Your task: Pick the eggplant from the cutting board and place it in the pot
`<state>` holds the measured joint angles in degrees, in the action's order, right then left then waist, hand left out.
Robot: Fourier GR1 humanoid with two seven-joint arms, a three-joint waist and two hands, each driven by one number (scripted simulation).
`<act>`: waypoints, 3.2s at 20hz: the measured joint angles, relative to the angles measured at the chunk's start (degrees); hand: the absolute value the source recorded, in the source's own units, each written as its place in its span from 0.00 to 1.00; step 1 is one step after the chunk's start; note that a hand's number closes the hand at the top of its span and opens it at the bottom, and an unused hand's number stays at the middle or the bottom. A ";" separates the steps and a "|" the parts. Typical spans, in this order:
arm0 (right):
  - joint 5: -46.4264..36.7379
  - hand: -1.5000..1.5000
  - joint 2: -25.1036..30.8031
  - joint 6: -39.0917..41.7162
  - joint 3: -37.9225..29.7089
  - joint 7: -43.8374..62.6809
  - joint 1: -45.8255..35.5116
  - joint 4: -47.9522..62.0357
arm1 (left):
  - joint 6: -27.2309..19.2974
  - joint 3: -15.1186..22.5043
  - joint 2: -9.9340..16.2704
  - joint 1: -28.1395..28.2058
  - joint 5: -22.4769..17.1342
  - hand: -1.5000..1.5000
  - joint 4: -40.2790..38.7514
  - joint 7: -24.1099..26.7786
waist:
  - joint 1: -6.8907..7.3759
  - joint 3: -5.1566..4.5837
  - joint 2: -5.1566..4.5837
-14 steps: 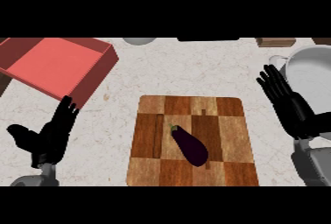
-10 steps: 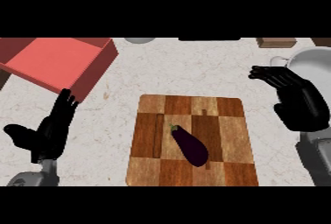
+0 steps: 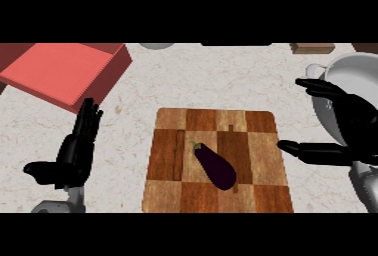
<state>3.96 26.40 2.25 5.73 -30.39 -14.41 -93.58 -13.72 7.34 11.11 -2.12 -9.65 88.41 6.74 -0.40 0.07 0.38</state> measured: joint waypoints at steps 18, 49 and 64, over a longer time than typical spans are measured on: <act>-30.24 0.00 11.13 6.92 15.42 22.46 11.29 -24.13 | -1.26 1.91 -1.88 1.80 3.10 0.50 3.57 -0.71 | 0.35 -0.28 -0.08; -59.22 0.00 -14.66 17.46 26.94 37.84 3.27 -2.58 | 2.64 -1.49 -5.54 2.92 6.47 0.50 3.40 -0.11 | 0.54 -0.08 -0.36; -66.93 1.00 -18.93 7.43 23.71 27.36 1.67 5.13 | 3.36 -2.68 -7.14 2.14 8.22 0.50 3.46 -0.86 | 0.43 -0.32 -0.05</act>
<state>-62.97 7.47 9.68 29.44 -3.03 -12.74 -88.45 -10.36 4.66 3.97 0.02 -1.43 91.87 5.88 0.03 -0.24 0.34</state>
